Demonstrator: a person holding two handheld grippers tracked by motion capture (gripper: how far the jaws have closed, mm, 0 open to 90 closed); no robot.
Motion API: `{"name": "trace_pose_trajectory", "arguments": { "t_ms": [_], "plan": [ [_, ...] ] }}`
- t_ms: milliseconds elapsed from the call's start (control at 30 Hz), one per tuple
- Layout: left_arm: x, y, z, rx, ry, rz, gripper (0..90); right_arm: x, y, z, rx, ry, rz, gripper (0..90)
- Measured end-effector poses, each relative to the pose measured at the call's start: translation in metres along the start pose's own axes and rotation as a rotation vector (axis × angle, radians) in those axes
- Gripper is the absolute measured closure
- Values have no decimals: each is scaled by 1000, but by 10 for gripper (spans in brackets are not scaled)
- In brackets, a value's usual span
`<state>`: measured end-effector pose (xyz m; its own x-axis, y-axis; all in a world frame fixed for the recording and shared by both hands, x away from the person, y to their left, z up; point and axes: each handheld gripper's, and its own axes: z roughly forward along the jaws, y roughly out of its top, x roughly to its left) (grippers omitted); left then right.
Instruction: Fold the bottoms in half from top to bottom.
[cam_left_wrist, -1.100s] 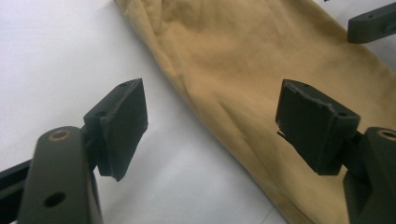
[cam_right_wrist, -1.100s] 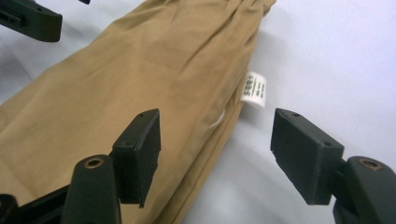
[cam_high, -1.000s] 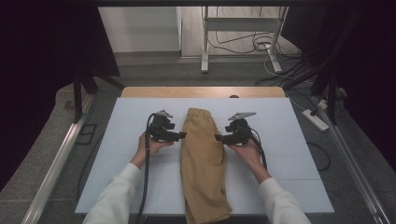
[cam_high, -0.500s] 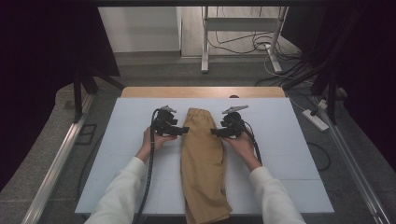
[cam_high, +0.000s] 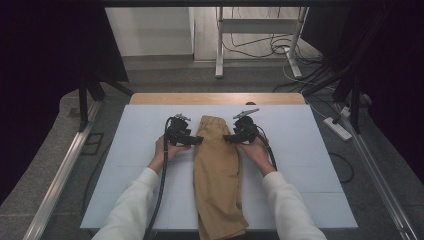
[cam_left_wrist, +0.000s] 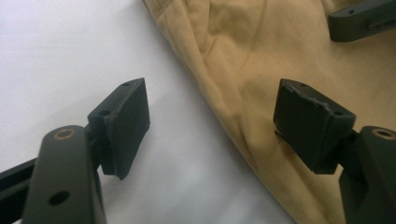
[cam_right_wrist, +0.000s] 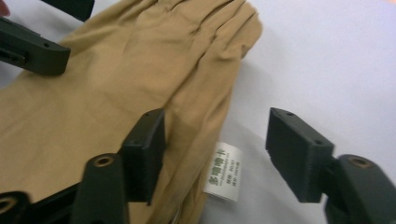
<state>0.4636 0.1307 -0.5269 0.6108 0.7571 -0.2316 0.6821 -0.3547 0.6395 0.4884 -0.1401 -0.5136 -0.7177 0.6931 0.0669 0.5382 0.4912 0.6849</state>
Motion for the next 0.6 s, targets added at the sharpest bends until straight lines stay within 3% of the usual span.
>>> {"name": "trace_pose_trajectory", "arguments": {
  "t_ms": [133, 367, 500, 600],
  "plan": [
    [0, -1, 3, 15, 0, -5, 284, -1, -2, 8, 34, -10, -17, 395],
    [0, -2, 8, 26, -2, -9, 296, -2, -2, 14, 26, -7, -20, 410],
    [-2, -3, 9, 19, -12, -11, 349, -2, -1, 14, 22, 33, -26, 558],
    [-4, -4, 9, 26, -41, 5, 490, 0, 0, 14, 30, 63, -37, 675]
  ]
}}
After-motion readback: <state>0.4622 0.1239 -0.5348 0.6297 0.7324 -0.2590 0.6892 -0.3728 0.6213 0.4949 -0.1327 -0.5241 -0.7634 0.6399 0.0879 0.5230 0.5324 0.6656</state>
